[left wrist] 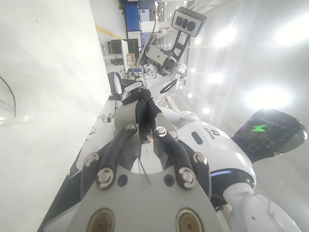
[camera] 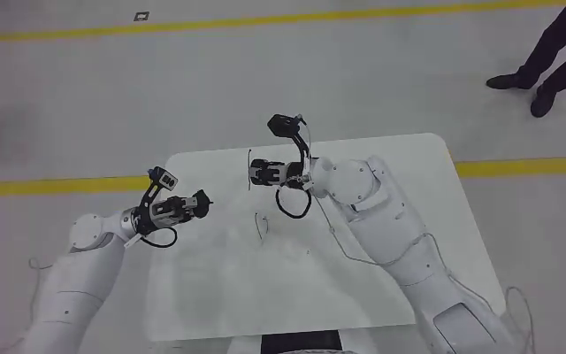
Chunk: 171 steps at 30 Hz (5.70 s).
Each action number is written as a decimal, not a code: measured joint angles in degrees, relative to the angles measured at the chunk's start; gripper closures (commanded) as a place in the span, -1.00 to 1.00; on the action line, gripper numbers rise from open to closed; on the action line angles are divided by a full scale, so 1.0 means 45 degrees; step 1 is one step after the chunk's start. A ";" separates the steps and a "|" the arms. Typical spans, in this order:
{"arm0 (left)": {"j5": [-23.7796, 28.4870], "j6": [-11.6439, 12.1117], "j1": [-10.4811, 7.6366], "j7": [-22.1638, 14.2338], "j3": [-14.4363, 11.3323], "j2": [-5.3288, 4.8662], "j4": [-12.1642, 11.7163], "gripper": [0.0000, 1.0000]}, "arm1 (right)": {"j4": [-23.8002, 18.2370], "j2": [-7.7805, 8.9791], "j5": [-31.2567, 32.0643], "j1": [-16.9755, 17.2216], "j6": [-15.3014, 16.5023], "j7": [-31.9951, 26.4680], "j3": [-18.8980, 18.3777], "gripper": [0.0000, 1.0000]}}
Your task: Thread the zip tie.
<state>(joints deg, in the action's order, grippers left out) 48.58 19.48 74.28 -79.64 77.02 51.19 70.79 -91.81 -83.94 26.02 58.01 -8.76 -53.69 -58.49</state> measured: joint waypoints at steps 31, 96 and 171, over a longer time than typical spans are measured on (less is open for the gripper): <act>0.0035 -0.0011 0.0125 0.0696 0.0152 0.0003 0.0226 1.00 | -0.0013 -0.0260 0.1509 -0.1259 -0.1454 0.2032 0.1249 1.00; 0.0367 0.0000 0.0524 0.3816 0.0708 0.1240 0.0462 1.00 | -0.0392 -0.2054 0.6493 0.1479 -0.2364 0.7852 0.3716 1.00; 0.0367 0.0000 0.0524 0.3816 0.0708 0.1240 0.0462 1.00 | 0.0751 -0.3246 0.7316 0.1769 -0.2387 0.7999 0.3525 1.00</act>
<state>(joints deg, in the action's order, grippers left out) 50.23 19.48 76.64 -62.47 80.21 56.77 72.87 -88.43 -98.55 58.94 65.97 -19.50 -17.69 -42.62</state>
